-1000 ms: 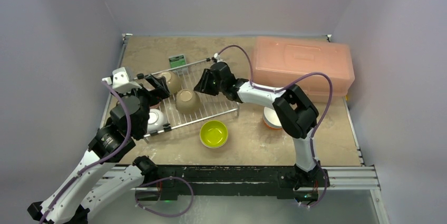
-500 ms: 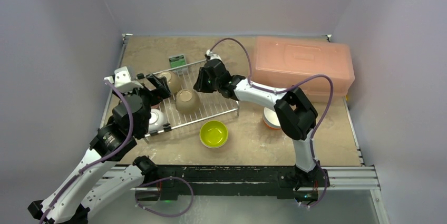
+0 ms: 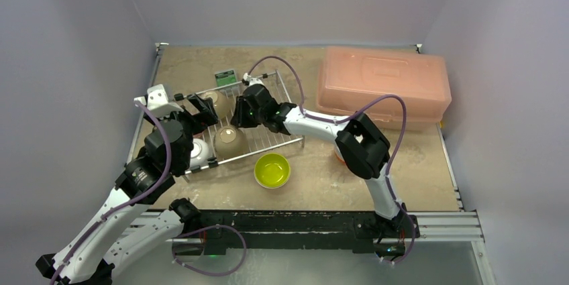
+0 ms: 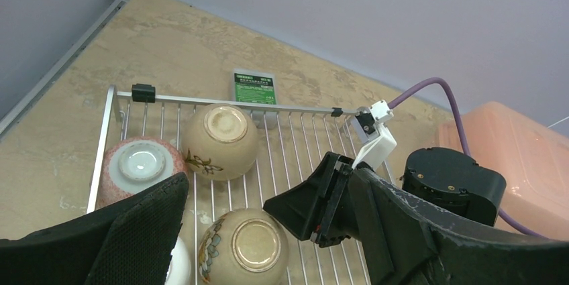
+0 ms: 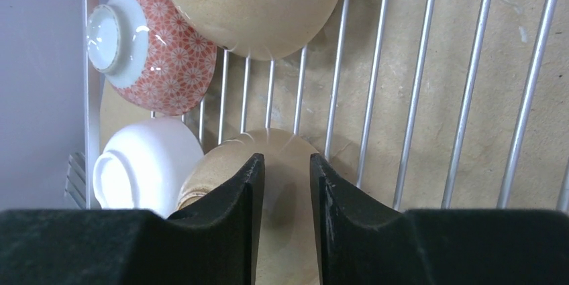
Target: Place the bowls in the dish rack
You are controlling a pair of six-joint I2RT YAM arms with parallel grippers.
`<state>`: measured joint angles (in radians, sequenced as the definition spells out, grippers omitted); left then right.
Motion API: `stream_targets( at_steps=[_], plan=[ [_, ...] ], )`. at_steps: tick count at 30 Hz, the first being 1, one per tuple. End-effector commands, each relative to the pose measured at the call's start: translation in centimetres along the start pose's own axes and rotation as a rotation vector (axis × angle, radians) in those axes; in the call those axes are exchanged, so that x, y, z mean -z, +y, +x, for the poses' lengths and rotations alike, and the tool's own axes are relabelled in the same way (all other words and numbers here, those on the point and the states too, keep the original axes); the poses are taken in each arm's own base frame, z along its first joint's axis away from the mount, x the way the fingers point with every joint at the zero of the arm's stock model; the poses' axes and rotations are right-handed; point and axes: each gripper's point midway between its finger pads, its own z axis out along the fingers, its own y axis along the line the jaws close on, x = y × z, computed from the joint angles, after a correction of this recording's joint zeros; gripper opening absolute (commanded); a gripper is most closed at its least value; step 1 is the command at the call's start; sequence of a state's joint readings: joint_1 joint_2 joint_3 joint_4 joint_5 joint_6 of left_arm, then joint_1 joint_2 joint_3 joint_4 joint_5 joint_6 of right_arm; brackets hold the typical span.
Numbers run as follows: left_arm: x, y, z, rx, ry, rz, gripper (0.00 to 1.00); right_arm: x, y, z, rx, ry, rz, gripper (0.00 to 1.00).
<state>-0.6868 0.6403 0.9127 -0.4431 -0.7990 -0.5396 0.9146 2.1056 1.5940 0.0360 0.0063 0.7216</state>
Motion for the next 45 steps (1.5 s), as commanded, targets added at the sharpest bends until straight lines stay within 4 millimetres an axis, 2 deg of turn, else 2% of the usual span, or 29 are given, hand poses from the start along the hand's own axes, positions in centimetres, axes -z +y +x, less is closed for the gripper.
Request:
stream_targets(
  at_steps=[1,4,7,10,11,13,16,18,20,23,28,34,45],
  plan=[
    [0.2,-0.2,-1.5,0.038,-0.03,-0.002,0.89,1.4,2.0,-3.3,0.016,-0.077,-0.031,0.37],
    [0.3,-0.2,-1.5,0.037,-0.029,-0.002,0.89,3.1,1.6,-4.9,0.036,-0.141,0.016,0.44],
    [0.3,-0.2,-1.5,0.037,-0.029,-0.003,0.89,4.9,0.7,-5.6,0.064,-0.175,0.065,0.49],
    [0.3,-0.2,-1.5,0.041,-0.03,-0.002,0.89,6.5,-0.3,-4.7,0.146,-0.144,0.1,0.51],
    [0.3,-0.2,-1.5,0.041,-0.029,-0.002,0.89,7.0,-0.3,-4.0,0.188,-0.12,0.1,0.51],
    [0.3,-0.2,-1.5,0.042,-0.029,-0.001,0.89,7.7,0.0,-2.4,0.288,-0.058,0.097,0.61],
    [0.2,-0.2,-1.5,0.046,-0.033,-0.004,0.89,8.4,0.9,0.9,0.424,0.053,0.038,0.7],
    [0.2,0.1,-1.8,0.045,-0.042,-0.024,0.9,8.7,1.0,2.6,0.462,0.087,0.027,0.72],
    [0.3,0.8,-2.0,0.04,-0.048,-0.062,0.91,8.7,1.2,3.5,0.47,0.098,0.008,0.73],
    [0.6,1.7,-2.9,0.039,-0.064,-0.111,0.93,8.2,1.9,4.3,0.47,0.11,-0.039,0.73],
    [1.1,2.2,-3.8,0.043,-0.083,-0.124,0.93,6.2,3.3,5.1,0.491,0.116,-0.092,0.7],
    [1.3,2.2,-4.1,0.041,-0.088,-0.112,0.93,3.4,3.3,4.2,0.483,0.058,-0.066,0.63],
    [0.8,1.8,-3.3,0.023,-0.071,-0.103,0.93,1.2,4.9,2.2,0.451,-0.054,-0.091,0.55]
  ],
)
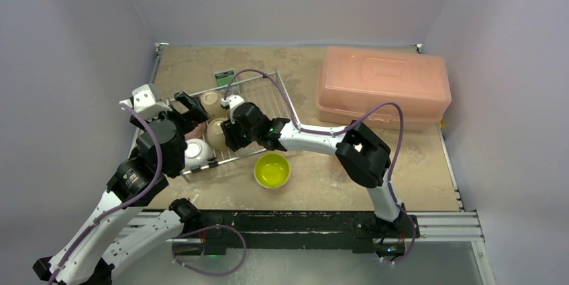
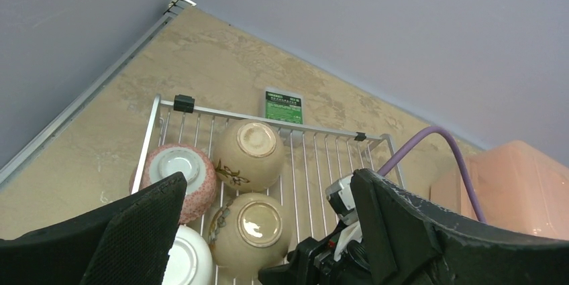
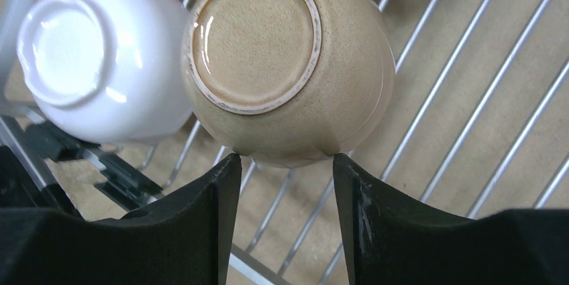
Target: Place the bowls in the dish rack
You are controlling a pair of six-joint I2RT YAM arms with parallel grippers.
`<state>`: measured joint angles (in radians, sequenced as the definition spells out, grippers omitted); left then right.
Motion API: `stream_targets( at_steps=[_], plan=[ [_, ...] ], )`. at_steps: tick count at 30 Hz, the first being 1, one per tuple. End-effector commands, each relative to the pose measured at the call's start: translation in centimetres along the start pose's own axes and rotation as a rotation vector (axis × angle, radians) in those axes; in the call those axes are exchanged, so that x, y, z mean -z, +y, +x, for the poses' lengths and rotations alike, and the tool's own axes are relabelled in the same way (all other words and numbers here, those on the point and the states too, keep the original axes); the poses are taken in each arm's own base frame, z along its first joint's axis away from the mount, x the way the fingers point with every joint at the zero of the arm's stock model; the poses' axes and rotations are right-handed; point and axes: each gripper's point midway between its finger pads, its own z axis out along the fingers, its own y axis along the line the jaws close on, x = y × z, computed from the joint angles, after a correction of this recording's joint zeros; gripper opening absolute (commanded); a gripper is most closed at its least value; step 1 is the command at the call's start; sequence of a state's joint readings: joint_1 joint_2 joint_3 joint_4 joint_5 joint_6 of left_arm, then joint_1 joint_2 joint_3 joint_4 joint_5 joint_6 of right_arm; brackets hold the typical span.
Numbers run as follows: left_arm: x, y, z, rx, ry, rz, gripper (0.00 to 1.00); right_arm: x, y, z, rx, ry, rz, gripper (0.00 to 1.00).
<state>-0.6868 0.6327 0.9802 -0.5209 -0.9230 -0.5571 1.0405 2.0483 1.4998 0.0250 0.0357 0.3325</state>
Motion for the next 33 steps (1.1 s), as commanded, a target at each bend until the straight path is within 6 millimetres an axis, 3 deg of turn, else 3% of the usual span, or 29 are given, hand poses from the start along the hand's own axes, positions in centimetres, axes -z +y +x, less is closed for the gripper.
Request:
stream_targets(
  at_steps=[1,9,15,20,26,29,33],
  plan=[
    [-0.1,-0.5,-0.7,0.006,-0.011,0.008,0.93,-0.6,1.3,-4.9,0.001,-0.145,-0.022,0.55],
    [-0.2,-0.6,-0.5,-0.004,-0.006,0.009,0.93,-2.0,1.3,-5.6,0.025,-0.159,-0.018,0.53],
    [-0.2,-0.6,-0.4,-0.007,-0.005,0.01,0.93,-1.4,1.7,-6.2,0.013,-0.167,-0.035,0.54],
    [-0.2,-0.8,-0.5,-0.006,-0.004,0.018,0.93,0.7,3.0,-6.9,-0.015,-0.172,-0.094,0.61],
    [-0.1,-1.5,-0.4,0.004,0.012,0.052,0.93,4.5,3.7,-9.3,-0.049,-0.233,-0.117,0.68],
    [0.0,-2.2,-0.1,0.005,0.036,0.087,0.93,6.3,2.5,-9.7,-0.095,-0.247,-0.091,0.7],
    [0.2,-3.1,0.8,-0.001,0.088,0.13,0.93,8.7,-0.3,-8.9,-0.174,-0.248,0.004,0.7]
  ],
)
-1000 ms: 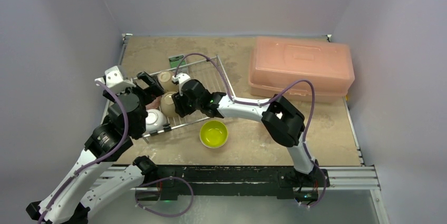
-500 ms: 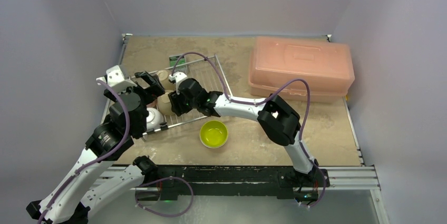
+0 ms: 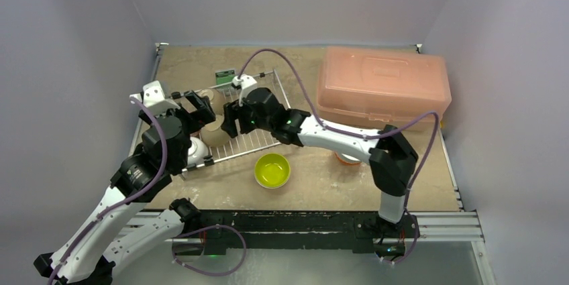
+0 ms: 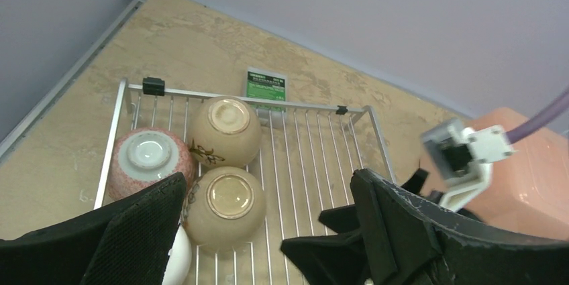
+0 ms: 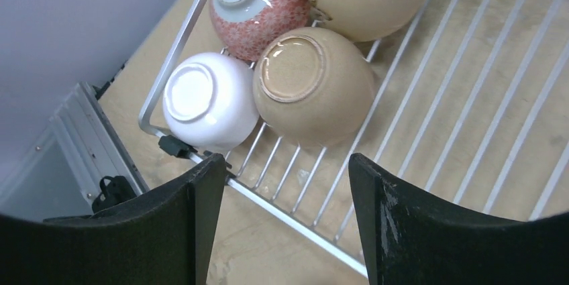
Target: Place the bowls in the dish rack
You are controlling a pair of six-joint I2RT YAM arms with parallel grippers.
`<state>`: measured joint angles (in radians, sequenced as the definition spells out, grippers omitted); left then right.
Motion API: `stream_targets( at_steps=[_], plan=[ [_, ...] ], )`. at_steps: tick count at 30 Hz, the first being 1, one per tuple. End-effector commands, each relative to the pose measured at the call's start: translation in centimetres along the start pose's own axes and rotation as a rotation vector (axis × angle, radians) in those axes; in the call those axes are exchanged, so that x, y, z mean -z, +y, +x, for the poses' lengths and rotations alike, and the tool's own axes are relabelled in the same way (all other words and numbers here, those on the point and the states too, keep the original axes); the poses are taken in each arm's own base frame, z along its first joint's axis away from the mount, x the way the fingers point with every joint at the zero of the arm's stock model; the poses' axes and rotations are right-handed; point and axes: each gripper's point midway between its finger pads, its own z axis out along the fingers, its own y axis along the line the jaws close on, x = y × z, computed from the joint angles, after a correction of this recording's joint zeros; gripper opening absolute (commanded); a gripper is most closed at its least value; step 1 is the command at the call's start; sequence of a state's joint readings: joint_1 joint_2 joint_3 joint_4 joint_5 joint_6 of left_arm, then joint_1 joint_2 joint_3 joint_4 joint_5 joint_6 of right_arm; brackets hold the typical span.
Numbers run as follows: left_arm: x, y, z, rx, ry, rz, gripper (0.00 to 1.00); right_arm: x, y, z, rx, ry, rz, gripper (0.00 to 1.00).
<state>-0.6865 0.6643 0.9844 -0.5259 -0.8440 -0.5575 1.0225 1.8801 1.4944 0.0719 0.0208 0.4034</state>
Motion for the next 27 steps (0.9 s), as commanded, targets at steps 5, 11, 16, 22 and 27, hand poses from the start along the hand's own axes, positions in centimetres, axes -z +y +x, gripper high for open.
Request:
stream_targets(
  at_steps=[5,11,16,22,27],
  plan=[
    [0.4,-3.2,1.5,-0.011,0.115,0.143,0.87,7.2,-5.9,-0.3,-0.148,-0.011,0.224,0.69],
    [0.2,-5.8,6.0,-0.048,0.277,0.249,0.82,13.4,-9.9,0.1,-0.175,-0.03,0.372,0.7],
    [0.5,-5.3,12.7,-0.111,0.492,0.243,0.83,17.4,-13.0,3.3,-0.197,0.012,0.51,0.7],
    [0.6,-6.4,17.1,-0.091,0.615,0.293,0.86,23.9,-18.1,6.6,-0.208,0.03,0.842,0.74],
    [-0.1,-8.0,16.6,-0.061,0.596,0.315,0.99,26.7,-20.1,7.6,-0.22,0.036,0.947,0.76]
  ],
)
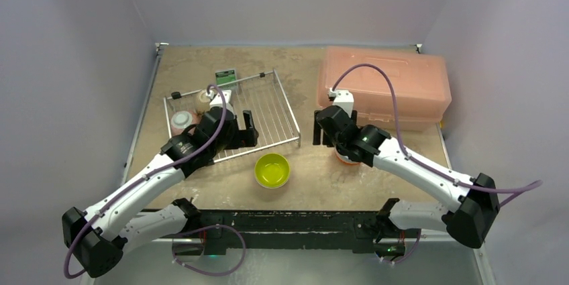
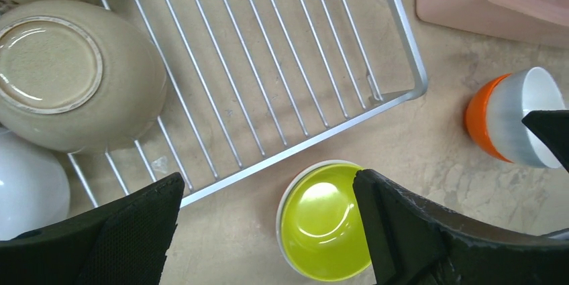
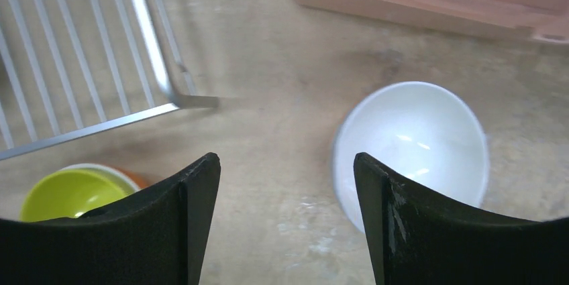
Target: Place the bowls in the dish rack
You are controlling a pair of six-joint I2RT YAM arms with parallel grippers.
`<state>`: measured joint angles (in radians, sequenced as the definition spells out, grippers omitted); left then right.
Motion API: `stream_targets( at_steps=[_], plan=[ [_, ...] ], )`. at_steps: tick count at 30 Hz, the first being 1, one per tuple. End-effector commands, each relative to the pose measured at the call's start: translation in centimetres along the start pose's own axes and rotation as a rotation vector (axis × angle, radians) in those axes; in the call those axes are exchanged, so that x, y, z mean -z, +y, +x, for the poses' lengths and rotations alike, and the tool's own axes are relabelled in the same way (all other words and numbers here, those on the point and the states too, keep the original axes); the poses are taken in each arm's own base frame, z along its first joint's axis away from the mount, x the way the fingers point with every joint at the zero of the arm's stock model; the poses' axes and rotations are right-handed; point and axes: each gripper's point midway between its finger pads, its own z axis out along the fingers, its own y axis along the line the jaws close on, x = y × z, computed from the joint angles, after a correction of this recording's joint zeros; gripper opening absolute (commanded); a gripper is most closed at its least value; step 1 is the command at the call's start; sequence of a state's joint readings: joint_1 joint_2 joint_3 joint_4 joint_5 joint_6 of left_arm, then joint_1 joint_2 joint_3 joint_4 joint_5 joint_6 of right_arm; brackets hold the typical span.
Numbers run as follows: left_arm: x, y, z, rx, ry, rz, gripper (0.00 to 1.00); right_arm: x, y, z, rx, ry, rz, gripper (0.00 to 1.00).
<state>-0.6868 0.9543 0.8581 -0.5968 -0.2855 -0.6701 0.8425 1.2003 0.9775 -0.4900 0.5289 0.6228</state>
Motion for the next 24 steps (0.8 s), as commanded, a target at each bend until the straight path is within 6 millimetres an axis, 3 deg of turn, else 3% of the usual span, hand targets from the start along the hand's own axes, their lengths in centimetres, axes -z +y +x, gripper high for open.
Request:
stream_targets(
  at_steps=[1,4,11,20,24],
  plan=[
    [0.1,-2.7,-2.5,0.058,-0.067,0.096,0.99,0.6,-5.0,0.3,-0.018,-0.022,0.188,0.76],
    [0.0,-3.0,-3.0,0.054,-0.076,0.096,0.99,-0.2,-5.6,1.1,-0.012,0.001,0.205,0.75],
    [0.6,-3.8,-5.2,0.052,-0.162,0.134,0.97,-2.4,-4.6,3.7,0.023,0.119,0.155,0.54],
    [1.6,-3.5,-7.3,0.089,-0.261,0.128,0.97,-3.2,-3.8,4.7,0.063,0.172,0.089,0.36],
    [1.5,-3.3,-7.5,0.095,-0.273,0.114,0.97,-3.1,-3.8,4.7,0.057,0.185,0.085,0.22]
  ],
)
